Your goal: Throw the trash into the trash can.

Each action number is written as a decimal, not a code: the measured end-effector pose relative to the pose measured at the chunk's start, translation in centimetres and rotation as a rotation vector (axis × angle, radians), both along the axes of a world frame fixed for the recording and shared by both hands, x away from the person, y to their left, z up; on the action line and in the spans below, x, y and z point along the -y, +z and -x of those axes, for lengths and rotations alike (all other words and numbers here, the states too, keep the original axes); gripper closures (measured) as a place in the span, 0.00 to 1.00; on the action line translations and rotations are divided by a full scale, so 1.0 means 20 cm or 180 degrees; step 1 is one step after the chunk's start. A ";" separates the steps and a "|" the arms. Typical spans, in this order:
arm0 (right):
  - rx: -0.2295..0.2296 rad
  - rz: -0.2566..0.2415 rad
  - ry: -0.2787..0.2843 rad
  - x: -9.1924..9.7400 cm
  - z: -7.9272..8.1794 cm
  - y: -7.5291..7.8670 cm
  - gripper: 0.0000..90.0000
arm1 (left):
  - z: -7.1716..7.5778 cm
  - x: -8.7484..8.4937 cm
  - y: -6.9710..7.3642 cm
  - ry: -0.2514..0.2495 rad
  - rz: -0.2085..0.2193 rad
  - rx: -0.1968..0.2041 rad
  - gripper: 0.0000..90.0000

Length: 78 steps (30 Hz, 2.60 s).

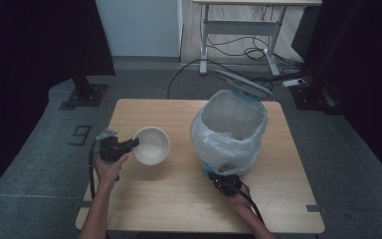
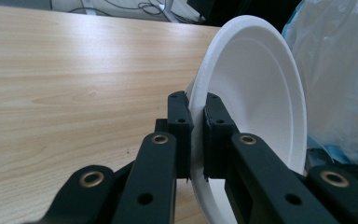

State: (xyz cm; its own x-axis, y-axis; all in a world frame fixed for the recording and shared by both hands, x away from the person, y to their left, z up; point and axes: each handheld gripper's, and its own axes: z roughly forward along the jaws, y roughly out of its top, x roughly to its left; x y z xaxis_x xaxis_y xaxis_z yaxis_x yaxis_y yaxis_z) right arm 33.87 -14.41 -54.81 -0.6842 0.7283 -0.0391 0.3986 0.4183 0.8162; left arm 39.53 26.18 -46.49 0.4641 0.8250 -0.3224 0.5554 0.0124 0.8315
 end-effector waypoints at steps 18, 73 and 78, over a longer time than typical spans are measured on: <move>0.0004 0.0002 -0.0002 0.00 0.00 0.00 1.00 | 0.12 0.06 0.25 -0.0163 0.0003 0.0494 0.93; 0.0014 0.0010 -0.0005 0.00 0.00 0.00 0.99 | 0.20 0.36 0.81 -0.0763 0.0019 0.1118 0.93; 0.0016 0.0008 -0.0008 0.00 0.00 0.00 0.99 | 0.18 0.39 0.83 -0.0800 0.0040 0.1114 0.93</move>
